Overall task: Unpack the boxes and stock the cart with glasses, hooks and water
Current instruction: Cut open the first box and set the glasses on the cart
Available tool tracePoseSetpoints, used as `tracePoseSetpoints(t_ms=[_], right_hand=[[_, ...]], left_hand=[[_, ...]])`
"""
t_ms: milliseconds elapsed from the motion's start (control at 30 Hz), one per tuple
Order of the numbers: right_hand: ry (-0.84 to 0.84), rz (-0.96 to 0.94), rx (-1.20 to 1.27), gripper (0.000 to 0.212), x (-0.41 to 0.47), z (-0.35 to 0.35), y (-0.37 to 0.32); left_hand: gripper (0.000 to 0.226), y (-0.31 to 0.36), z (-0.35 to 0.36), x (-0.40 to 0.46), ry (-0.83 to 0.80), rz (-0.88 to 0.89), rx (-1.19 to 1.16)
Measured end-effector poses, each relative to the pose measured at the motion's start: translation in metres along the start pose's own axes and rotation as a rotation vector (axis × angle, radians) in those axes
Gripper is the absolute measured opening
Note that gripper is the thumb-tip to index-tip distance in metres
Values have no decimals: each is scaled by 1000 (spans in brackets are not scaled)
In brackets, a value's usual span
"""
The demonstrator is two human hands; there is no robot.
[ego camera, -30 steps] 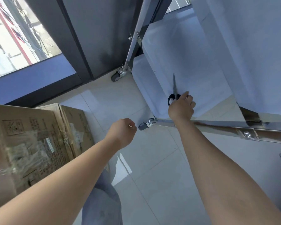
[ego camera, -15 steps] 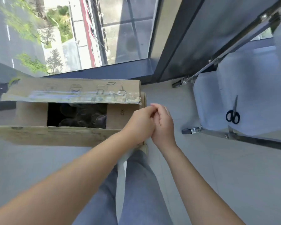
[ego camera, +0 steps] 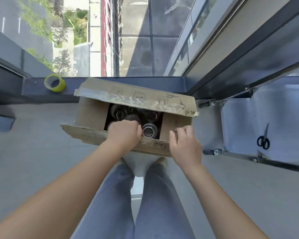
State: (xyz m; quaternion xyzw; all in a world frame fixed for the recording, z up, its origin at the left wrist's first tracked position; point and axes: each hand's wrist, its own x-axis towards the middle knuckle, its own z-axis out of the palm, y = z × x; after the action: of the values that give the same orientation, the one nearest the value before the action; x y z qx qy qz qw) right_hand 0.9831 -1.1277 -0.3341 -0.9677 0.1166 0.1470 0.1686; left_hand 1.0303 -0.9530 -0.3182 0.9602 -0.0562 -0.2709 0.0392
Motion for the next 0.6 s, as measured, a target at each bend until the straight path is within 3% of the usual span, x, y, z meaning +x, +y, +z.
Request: tracePoseSetpoints(t_ms=[167, 267, 367, 433, 500, 600], right_hand=[[51, -9, -71, 27, -53, 7, -7], [-231, 74, -149, 27, -83, 23, -8], [-445, 211, 69, 41, -113, 45, -5], [-545, 263, 227, 60, -118, 60, -6], [-553, 296, 371, 73, -112, 73, -7], [-453, 525, 747, 82, -87, 85, -13]], left_hand=[[27, 3, 7, -30, -162, -43, 13], [32, -10, 34, -54, -274, -230, -125], [45, -22, 64, -75, -294, -594, -580], [48, -25, 80, -75, -231, -823, -1104], [51, -25, 92, -63, -154, -934, -1501], [60, -21, 104, -37, -58, -1006, -1730]])
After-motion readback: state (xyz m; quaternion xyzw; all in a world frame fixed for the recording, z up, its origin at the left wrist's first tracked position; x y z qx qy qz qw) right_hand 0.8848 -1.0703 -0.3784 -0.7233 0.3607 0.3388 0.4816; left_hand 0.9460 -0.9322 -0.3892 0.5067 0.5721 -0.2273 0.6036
